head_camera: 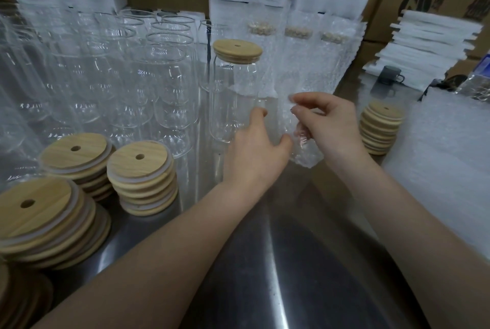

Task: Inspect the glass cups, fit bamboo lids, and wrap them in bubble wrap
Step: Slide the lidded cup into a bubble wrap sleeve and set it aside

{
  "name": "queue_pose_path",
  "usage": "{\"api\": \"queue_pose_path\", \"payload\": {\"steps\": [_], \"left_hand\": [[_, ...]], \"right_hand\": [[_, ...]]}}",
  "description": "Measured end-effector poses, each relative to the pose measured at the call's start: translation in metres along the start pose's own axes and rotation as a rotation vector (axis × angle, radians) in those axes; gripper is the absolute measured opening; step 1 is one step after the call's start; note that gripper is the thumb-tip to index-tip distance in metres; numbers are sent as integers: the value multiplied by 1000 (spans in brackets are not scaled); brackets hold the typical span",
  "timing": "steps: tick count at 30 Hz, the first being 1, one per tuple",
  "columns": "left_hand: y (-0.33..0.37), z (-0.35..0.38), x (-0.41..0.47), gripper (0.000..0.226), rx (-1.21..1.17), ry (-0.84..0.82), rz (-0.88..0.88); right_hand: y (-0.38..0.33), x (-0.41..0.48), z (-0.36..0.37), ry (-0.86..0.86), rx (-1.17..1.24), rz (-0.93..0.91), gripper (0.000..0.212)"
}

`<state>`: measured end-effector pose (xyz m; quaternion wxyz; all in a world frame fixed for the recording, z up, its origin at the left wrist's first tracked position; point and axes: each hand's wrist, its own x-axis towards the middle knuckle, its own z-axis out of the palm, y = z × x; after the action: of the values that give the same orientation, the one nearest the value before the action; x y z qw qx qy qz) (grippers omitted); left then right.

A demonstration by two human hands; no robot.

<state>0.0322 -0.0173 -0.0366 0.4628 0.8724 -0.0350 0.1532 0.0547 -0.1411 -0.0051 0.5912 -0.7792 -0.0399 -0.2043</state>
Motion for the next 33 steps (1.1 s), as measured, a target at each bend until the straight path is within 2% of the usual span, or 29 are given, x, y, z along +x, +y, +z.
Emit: {"api": "queue_pose_path", "payload": {"steps": [4, 9, 13, 15, 18, 24, 27, 29, 31, 33], "left_hand": [[-2, -2, 3, 45, -81, 29, -36], [-3, -8, 0, 46, 42, -11, 259], [0, -7, -2, 37, 144, -136, 363], [-2, -5, 0, 32, 213, -138, 357], [-5, -2, 4, 41, 256, -105, 299], [-3, -5, 3, 53, 101, -50, 131], [0, -6, 0, 49, -6, -51, 106], [1, -5, 0, 47, -48, -53, 102], [0, -4, 0, 47, -69, -58, 96], [-1, -3, 1, 41, -78, -65, 106]], "right_hand": [[0, 2, -4, -6, -277, -162, 17], [1, 5, -12, -16, -506, -237, 26], [2, 8, -16, -5, -571, -263, 28], [2, 8, -18, 18, -568, -301, 25], [-1, 9, -23, 80, -586, -380, 22], [-10, 5, -25, 231, -666, -596, 23], [-18, -1, -15, 256, -627, -664, 29], [-27, -4, -6, 221, -516, -666, 31], [-40, -4, 6, 86, -313, -533, 36], [-50, -2, 22, -94, -219, -376, 52]]}}
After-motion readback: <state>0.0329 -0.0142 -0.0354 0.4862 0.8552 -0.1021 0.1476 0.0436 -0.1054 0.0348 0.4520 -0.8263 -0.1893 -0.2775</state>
